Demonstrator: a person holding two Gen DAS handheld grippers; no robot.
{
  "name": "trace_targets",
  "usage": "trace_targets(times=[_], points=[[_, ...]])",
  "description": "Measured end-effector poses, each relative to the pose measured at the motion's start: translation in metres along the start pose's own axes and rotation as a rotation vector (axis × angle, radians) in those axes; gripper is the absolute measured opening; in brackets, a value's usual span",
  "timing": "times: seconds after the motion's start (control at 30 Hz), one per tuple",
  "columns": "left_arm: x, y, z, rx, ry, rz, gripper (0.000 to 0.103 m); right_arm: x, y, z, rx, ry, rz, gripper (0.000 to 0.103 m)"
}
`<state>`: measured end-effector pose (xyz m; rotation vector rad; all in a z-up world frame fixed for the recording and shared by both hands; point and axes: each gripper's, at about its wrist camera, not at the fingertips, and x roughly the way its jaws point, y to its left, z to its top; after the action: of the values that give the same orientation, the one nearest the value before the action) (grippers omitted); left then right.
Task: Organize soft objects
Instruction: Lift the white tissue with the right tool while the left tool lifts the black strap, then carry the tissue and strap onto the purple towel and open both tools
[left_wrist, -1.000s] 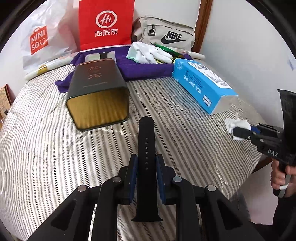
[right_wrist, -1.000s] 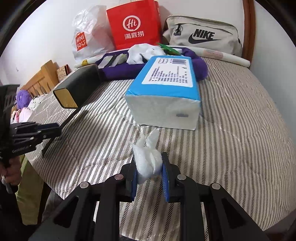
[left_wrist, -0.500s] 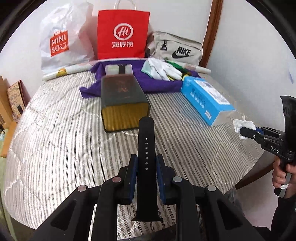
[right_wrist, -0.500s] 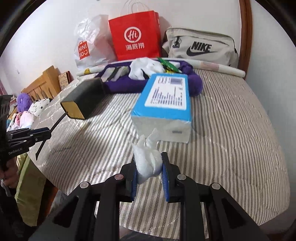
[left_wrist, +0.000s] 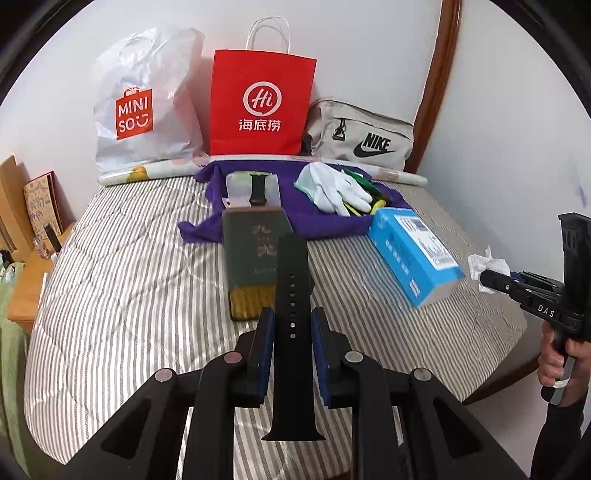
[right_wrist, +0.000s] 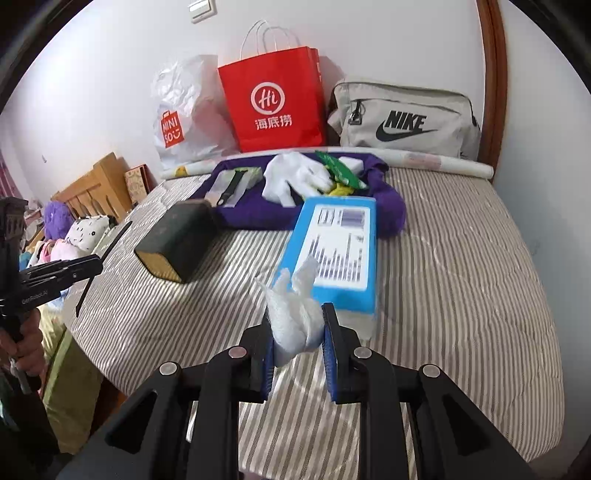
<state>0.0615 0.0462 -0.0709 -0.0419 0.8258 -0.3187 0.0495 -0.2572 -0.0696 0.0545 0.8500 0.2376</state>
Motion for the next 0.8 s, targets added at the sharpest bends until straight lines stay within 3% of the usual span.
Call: trace_targets(times=[0.8], points=[[0.051,0.026,0.084,-0.048,0.005,0.022,0.019,0.050,-0.020,0.094,-0.044,-0.002,-0.014,0.022]])
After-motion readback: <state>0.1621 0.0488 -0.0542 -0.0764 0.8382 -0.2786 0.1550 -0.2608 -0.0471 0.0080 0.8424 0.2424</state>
